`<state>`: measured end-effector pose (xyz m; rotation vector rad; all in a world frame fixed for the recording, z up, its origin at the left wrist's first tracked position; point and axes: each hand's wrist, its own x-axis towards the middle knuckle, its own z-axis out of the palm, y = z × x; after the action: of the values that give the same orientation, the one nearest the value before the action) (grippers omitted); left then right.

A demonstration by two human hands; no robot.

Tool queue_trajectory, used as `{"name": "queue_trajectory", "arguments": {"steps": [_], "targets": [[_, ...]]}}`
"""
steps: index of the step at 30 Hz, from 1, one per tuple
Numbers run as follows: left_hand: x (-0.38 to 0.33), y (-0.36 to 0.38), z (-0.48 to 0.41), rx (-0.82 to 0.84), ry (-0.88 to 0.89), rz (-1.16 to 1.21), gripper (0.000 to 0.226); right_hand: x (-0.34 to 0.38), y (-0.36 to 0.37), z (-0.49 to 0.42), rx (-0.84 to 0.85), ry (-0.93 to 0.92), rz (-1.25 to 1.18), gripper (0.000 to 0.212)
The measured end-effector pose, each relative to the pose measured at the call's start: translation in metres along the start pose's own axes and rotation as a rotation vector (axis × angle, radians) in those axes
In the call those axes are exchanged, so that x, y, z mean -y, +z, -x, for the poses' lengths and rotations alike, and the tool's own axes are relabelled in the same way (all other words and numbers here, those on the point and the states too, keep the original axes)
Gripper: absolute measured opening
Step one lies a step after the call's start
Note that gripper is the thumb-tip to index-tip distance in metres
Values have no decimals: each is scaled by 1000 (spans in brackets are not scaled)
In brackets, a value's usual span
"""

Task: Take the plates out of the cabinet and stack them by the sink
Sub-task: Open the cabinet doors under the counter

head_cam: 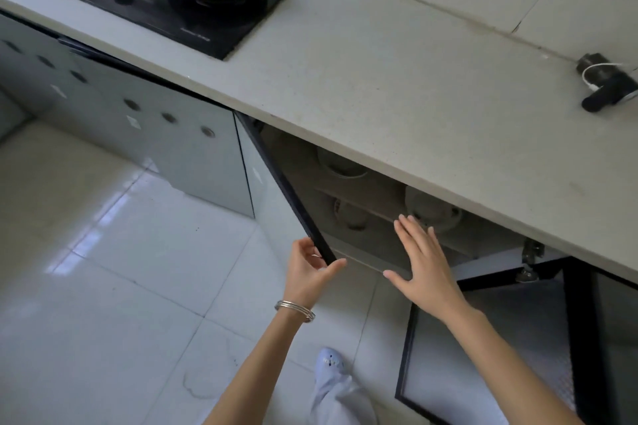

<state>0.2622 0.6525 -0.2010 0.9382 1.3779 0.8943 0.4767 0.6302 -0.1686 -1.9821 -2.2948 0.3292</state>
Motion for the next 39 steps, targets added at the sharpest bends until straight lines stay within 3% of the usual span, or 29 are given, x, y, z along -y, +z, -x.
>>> {"name": "queue_trajectory", "arguments": {"steps": [4, 11, 17, 22, 26, 35, 39], "targets": [[3, -43, 12, -8, -62, -54, 48, 55, 4, 13, -18, 0, -23, 85], [-5, -134, 24, -5, -25, -385, 33, 132, 5, 17, -54, 28, -43, 83], [-13, -198, 23, -19, 10, -550, 42, 173, 0, 14, -53, 48, -29, 83], [-15, -238, 11, -119, -12, -627, 32, 193, -4, 14, -46, 34, -51, 83], [-16, -262, 1, -210, -25, -711, 40, 205, -5, 14, -28, 28, -40, 83], [-54, -299, -13, -100, -41, -1018, 36, 200, -25, 20, -57, 65, -2, 82], [-85, -268, -12, -70, 167, -1123, 52, 189, -45, 29, -88, 96, 35, 79]]}}
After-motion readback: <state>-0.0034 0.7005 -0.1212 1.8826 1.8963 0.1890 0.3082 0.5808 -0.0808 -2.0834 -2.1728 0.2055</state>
